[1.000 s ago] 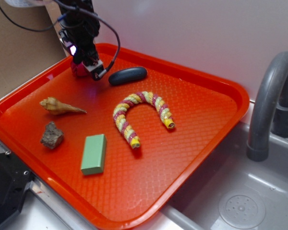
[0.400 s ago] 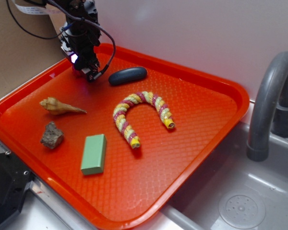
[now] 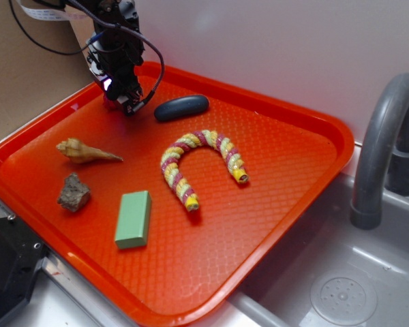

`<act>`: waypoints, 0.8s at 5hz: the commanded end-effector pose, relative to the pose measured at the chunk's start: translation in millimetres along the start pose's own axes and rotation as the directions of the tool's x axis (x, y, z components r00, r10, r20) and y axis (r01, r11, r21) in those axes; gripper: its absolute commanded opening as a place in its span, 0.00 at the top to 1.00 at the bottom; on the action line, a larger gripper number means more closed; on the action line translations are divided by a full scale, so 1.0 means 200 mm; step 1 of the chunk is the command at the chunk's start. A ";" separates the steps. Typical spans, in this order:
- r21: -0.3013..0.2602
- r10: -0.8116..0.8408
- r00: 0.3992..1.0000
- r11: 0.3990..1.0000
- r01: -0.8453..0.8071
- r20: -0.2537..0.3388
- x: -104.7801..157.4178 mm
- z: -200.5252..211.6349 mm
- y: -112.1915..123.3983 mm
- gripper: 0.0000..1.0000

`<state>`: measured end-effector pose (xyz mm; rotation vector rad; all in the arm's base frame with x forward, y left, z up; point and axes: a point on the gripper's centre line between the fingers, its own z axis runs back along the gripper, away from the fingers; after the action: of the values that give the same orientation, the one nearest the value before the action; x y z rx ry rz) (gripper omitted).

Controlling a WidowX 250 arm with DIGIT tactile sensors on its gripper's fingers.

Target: Grab the red paper.

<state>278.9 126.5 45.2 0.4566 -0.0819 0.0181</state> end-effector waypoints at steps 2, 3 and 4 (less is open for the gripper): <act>-0.114 0.083 0.989 0.989 -0.097 -0.123 -0.09 0.78 -0.01 1.00; -0.208 -0.011 0.993 0.978 -0.015 -0.119 -0.16 0.93 -0.08 1.00; -0.288 -0.028 0.998 0.958 0.010 -0.056 -0.22 1.10 -0.05 1.00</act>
<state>216.8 11.3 209.9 0.1672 0.0409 0.0055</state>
